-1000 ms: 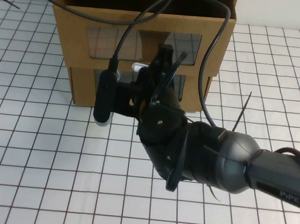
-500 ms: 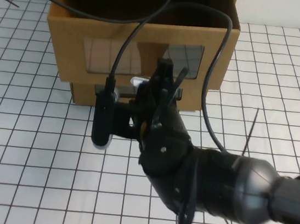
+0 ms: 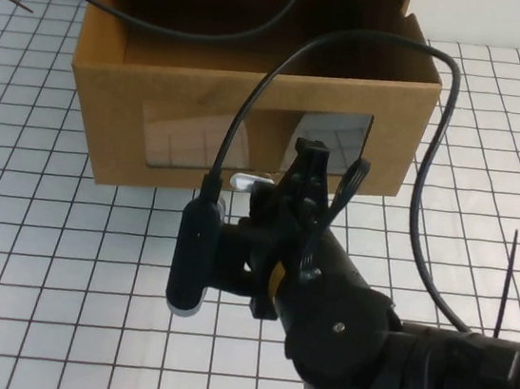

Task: Open the shoe box
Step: 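Pull the top drawer of the cardboard box fully open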

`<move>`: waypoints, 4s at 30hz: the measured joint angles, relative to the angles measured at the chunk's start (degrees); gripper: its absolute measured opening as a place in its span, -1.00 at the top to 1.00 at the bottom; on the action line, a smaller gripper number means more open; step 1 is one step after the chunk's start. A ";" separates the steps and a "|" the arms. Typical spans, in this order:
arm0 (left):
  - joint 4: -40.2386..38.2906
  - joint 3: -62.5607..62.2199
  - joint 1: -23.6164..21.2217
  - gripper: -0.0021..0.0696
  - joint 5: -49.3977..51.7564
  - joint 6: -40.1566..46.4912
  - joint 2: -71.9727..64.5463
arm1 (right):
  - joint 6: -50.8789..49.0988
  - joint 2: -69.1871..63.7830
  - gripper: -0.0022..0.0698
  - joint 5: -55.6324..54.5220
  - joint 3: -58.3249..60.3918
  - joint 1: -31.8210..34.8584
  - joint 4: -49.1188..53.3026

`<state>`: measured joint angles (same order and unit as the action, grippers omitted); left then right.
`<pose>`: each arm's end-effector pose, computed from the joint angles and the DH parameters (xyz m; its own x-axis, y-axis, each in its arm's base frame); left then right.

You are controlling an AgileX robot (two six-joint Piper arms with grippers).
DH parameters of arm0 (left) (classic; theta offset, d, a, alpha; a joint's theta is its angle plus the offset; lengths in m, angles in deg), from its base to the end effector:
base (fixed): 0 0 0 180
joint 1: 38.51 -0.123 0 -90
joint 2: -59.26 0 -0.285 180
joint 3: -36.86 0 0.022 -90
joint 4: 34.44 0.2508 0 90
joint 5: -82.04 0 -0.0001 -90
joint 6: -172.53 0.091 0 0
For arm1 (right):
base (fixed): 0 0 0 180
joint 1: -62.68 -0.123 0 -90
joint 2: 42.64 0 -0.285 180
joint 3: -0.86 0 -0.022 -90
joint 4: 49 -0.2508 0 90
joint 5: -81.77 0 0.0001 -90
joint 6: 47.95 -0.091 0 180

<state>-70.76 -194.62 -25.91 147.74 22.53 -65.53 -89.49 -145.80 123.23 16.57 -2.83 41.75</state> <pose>0.4299 -0.1465 0.3968 -0.5325 0.3155 -0.7854 0.7021 0.6829 -0.2017 0.2021 0.2982 0.2665 0.2072 -0.9192 -0.3350 -0.4350 0.2201 -0.8731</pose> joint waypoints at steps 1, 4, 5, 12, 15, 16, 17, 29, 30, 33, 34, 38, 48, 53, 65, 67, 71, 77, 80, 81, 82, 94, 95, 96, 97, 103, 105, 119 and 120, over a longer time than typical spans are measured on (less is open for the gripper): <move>0.00 0.00 0.00 0.95 0.04 -0.10 0.00 | -0.13 0.24 0.92 0.00 0.00 0.00 -0.30; -0.09 0.00 0.00 0.95 0.30 -0.10 0.00 | -0.86 0.57 0.92 0.00 0.00 -0.21 -1.93; -0.09 0.00 0.00 0.95 0.34 -0.11 0.00 | -1.00 0.71 0.92 0.19 0.00 -0.47 -2.74; -0.09 0.00 0.00 0.95 0.43 -0.21 0.00 | -1.08 2.33 0.92 2.64 0.00 -3.99 -7.17; -0.09 0.00 0.00 0.95 0.43 -0.21 0.00 | -1.08 2.63 0.92 5.58 0.00 -5.41 -8.53; -0.09 0.00 0.00 0.95 0.43 -0.21 0.00 | -1.08 2.63 0.92 6.52 0.00 -5.87 -8.92; -0.09 0.00 0.00 0.95 0.43 -0.21 0.00 | -1.08 2.73 0.91 7.12 0.00 -6.26 -9.73; -0.09 0.00 0.00 0.95 0.03 -0.23 0.00 | -0.73 6.38 0.31 8.54 0.00 -9.61 -16.32; -0.09 0.00 0.00 0.95 0.03 -0.23 0.00 | -0.73 6.78 0.28 8.92 0.00 -9.95 -16.35; -0.23 0.00 0.00 0.95 -0.15 -0.23 0.00 | -0.73 8.86 0.24 10.04 0.00 -11.59 -16.48; -0.39 0.00 0.00 0.95 -0.25 -0.23 0.00 | -0.73 9.71 0.24 10.62 0.00 -12.04 -16.48; -1.17 -0.39 0.00 0.95 -0.25 0.25 0.00 | -0.73 15.16 0.34 13.84 -0.12 -13.47 -18.36; 0.05 -6.39 0.00 0.95 4.14 1.41 3.82 | -1.53 29.04 0.88 18.99 -3.07 -3.54 -25.78; 5.46 -5.00 0.00 0.95 5.44 0.62 10.16 | -0.36 33.54 0.96 16.19 -3.40 11.21 -32.74; 12.76 35.67 0.00 0.95 -19.41 3.28 40.01 | 18.03 43.25 0.97 0.21 2.86 43.20 -65.57; 12.48 47.38 0.00 0.95 -27.75 5.40 47.56 | 20.22 46.23 0.97 -3.62 6.95 44.70 -69.60; 10.36 69.37 0.00 0.95 -44.67 9.01 62.95 | 21.16 52.95 0.97 -12.48 15.63 45.09 -72.53; 7.61 96.00 0.00 0.95 -63.48 9.84 82.88 | 21.44 60.42 0.98 -24.87 28.73 45.09 -74.50; 6.90 104.27 0.00 0.95 -66.07 9.94 91.39 | 21.44 61.89 0.98 -30.02 33.32 45.09 -76.05; 6.67 106.59 0.00 0.95 -66.07 9.94 93.89 | 21.44 62.05 0.98 -31.52 34.47 45.09 -76.57; 6.03 108.69 0.00 0.95 -65.70 9.94 96.12 | 21.44 62.18 0.98 -32.60 35.36 45.09 -77.06; 4.00 125.75 0.00 0.95 -64.29 9.36 105.95 | 21.58 62.44 0.98 -36.89 36.65 45.09 -78.09; 3.91 126.91 0.00 0.95 -64.29 9.36 105.95 | 21.58 62.44 0.98 -36.88 36.65 45.09 -78.09; 3.91 128.01 0.00 0.95 -64.29 9.36 105.95 | 21.58 62.44 0.98 -36.88 36.65 45.09 -78.09; 3.91 128.83 0.00 0.95 -64.29 9.36 105.95 | 21.58 62.44 0.98 -36.88 36.65 45.09 -78.09; 3.91 130.20 0.00 0.95 -61.51 9.36 105.95 | 21.62 62.44 0.98 -36.88 36.65 45.09 -78.13; 3.91 130.20 0.00 0.95 -60.04 9.36 105.95 | 21.62 62.44 0.98 -36.91 36.65 45.09 -78.13; 3.91 130.20 0.00 0.95 -58.12 9.26 105.95 | 21.71 62.44 0.98 -37.01 36.65 45.09 -78.33; 3.91 130.20 0.00 0.95 -58.12 9.26 105.95 | 21.71 62.44 0.98 -37.01 36.65 45.09 -78.33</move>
<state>-66.84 -64.42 -25.91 89.62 31.79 40.42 -67.78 -83.37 86.22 53.22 42.26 -36.58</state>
